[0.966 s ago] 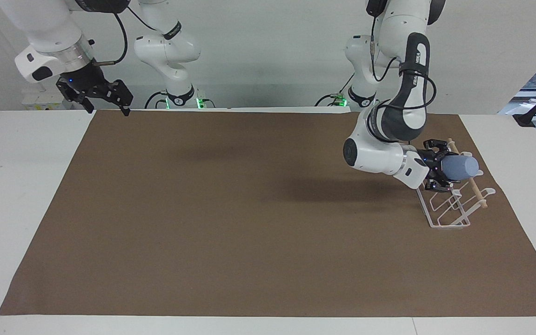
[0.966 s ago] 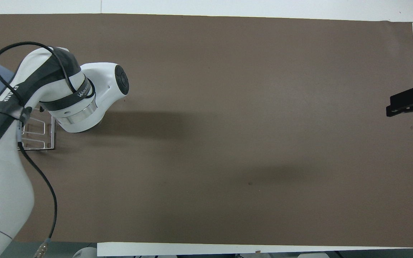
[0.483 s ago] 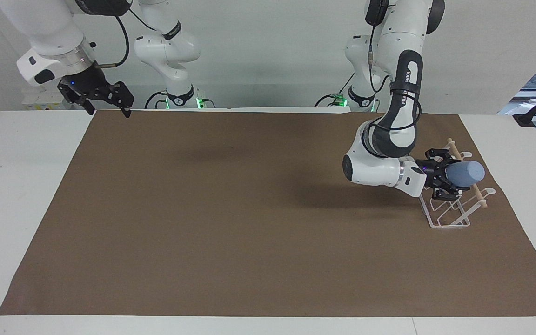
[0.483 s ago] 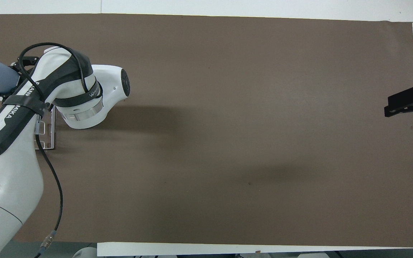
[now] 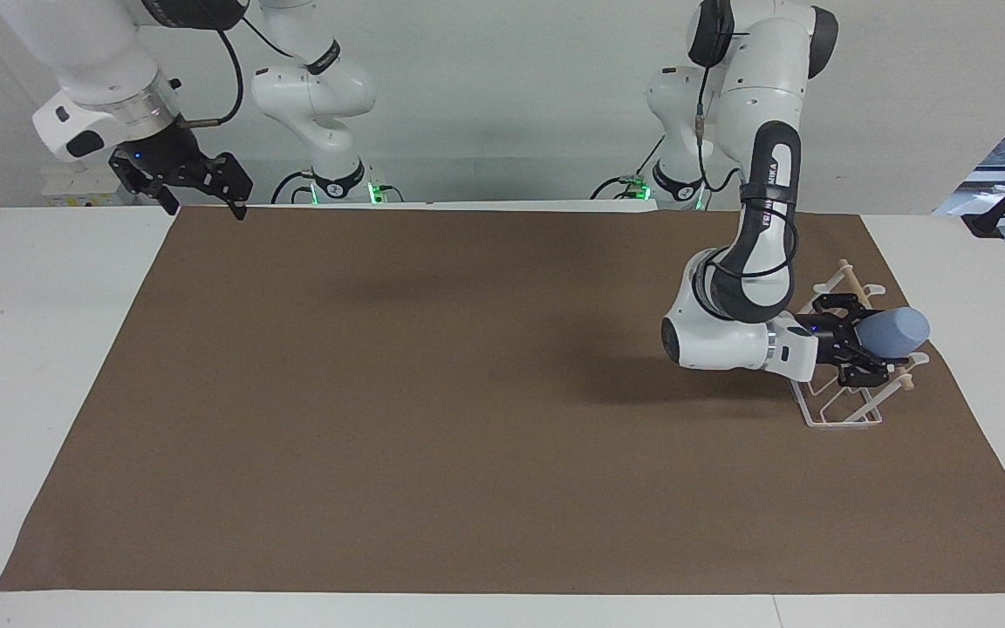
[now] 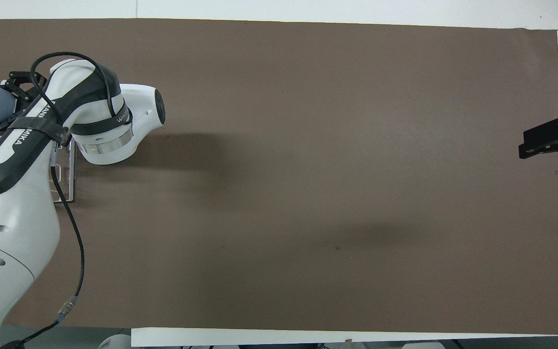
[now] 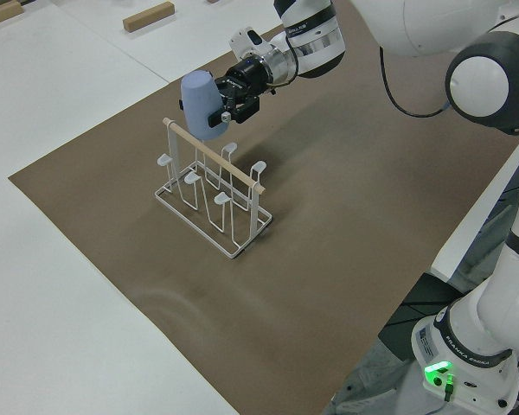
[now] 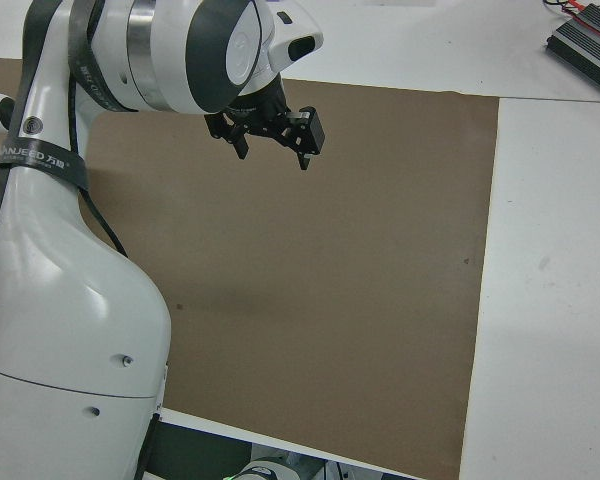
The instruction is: Hang cup on cup holder
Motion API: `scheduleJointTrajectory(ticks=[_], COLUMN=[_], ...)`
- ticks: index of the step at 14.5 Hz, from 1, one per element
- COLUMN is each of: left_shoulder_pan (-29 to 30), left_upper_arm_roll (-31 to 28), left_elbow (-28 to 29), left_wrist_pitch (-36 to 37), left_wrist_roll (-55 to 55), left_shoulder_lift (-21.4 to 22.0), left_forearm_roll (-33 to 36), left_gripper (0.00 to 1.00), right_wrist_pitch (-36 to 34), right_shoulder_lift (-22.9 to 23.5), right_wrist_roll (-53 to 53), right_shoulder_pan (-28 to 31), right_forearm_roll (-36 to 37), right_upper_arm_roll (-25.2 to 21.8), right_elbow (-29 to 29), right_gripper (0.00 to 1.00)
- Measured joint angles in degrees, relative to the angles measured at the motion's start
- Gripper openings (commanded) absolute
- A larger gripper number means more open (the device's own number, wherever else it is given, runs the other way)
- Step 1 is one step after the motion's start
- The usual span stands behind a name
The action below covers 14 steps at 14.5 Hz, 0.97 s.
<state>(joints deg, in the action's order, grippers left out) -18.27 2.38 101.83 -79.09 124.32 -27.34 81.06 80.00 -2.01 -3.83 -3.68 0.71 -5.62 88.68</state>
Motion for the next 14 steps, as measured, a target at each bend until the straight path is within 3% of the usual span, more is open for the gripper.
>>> scheduleJointTrajectory(ticks=[1,2,3,6,9,14], left_shoulder_pan=[-0.02,-0.02,-0.02,0.93,1.35,0.95], left_upper_arm_roll=[0.04,0.04,0.06,0.03,0.24,0.72], left_elbow=[-0.02,-0.02,-0.02,-1.78,-5.89,-9.02], left_wrist_pitch=[-0.02,-0.06,-0.27,-2.32,-2.76,-0.40], left_wrist_roll=[0.51,0.97,1.45,1.98,1.78,-16.27], left_shoulder_lift=[-0.40,-1.12,-1.97,-3.71,-2.79,7.19], left_forearm_roll=[-0.02,-0.03,-0.03,-0.13,-3.66,-13.43], left_gripper=[0.10,0.64,0.99,1.00,0.99,0.99], right_wrist_pitch=[-0.05,-0.10,-0.11,-0.11,-0.11,-0.34], right_shoulder_lift=[0.00,0.00,0.00,0.00,0.00,0.01], right_wrist_roll=[0.20,0.88,1.61,2.76,2.91,2.91], right_shoulder_pan=[-0.02,-0.02,0.00,0.13,0.14,0.14], right_forearm_roll=[0.00,0.00,0.00,0.00,0.00,0.00], right_upper_arm_roll=[0.00,0.00,0.00,-0.25,-0.38,-0.53], right_elbow=[0.00,0.00,0.00,0.00,0.00,0.00], right_gripper=[1.00,1.00,1.00,1.00,1.00,1.00])
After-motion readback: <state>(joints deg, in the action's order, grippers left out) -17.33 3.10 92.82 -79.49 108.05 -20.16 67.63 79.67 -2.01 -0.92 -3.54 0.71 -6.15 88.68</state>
